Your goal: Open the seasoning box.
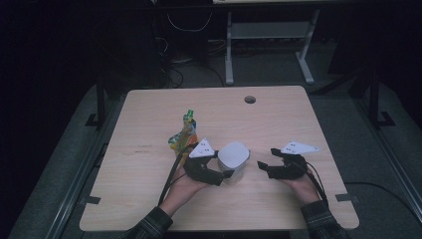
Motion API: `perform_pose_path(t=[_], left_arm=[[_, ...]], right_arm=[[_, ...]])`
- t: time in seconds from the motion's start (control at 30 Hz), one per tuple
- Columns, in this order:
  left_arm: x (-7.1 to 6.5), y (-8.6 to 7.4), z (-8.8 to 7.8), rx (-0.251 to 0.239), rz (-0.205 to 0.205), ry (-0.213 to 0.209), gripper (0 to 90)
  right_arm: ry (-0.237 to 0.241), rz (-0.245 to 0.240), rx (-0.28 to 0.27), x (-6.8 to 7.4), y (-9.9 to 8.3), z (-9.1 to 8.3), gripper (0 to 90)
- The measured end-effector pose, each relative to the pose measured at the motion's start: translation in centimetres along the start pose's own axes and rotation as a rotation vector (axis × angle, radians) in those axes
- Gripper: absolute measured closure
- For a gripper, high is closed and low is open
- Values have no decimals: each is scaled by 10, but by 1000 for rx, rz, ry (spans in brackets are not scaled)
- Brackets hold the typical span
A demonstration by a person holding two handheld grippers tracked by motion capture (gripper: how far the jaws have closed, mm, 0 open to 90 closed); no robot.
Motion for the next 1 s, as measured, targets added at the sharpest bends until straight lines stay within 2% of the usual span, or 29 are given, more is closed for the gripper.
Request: perform_pose_path(t=[0.2,0.47,0.53,0.77,0.83,1.0], left_arm=[[-1,2,-1,5,5,7,195],[0,6,-6,-18,-6,2,202],[0,7,-8,-30,-10,4,228],[1,8,-10,-32,-27,1,250],[2,8,-13,-37,-30,8,312],[5,8,-16,-37,-41,12,364]], right_arm=[[-1,-1,2,0,0,0,235],[-1,-2,3,0,0,1,235],[-2,-1,3,0,0,1,235],[-2,-1,3,0,0,1,235],[-4,-1,4,-1,-1,1,235],[-5,-2,6,0,-1,1,235]])
Point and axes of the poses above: each handheld gripper's, and its own axes: z roughly forward along the jaws, y roughly out of its top, x roughly to its left, the point moved 4 cm from there along z, roughly forward along the jaws, and after that the axes turned 14 degrees about x, right-handed, at the moved point
